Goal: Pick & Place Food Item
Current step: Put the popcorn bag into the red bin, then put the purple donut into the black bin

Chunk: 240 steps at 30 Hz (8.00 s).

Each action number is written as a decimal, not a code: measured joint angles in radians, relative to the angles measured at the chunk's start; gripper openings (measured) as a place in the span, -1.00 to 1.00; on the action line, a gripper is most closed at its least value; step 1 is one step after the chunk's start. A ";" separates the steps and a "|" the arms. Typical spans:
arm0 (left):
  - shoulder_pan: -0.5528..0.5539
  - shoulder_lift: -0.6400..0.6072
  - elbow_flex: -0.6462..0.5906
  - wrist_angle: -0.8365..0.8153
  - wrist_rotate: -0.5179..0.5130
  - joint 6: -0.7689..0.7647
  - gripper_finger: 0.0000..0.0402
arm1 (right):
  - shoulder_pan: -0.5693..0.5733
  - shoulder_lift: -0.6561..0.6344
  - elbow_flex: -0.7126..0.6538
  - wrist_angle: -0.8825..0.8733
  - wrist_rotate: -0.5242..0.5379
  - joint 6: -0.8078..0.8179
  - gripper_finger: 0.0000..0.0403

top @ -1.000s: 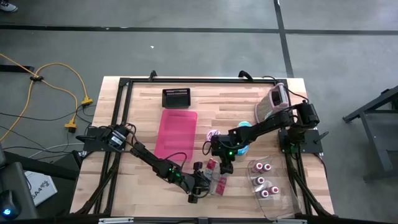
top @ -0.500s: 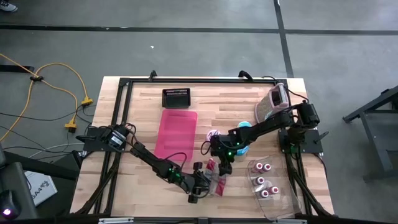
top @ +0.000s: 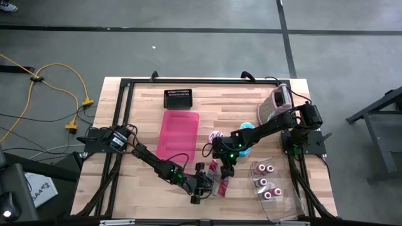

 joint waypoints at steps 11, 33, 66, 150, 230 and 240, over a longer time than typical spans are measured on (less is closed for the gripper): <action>0.000 0.000 0.000 -0.001 -0.008 0.000 -0.16 | -0.001 0.000 0.000 0.027 -0.013 0.000 0.15; -0.013 0.001 0.000 0.000 -0.018 0.019 -0.16 | -0.001 -0.002 0.000 0.014 -0.015 0.009 -0.29; -0.039 -0.009 -0.003 0.052 -0.046 0.185 -0.16 | -0.001 -0.004 0.000 0.017 -0.045 -0.001 -0.94; -0.299 -0.578 -0.005 -0.625 -0.591 -0.095 -0.16 | -0.330 0.052 0.485 -0.151 0.223 -0.415 -0.96; -0.301 -0.578 -0.004 -0.617 -0.587 -0.105 -0.16 | -0.289 0.123 0.485 0.088 0.232 -0.449 -0.35; -0.268 -0.578 -0.004 -0.618 -0.528 -0.098 -0.16 | -0.298 -0.024 0.484 0.008 0.300 -0.499 -0.35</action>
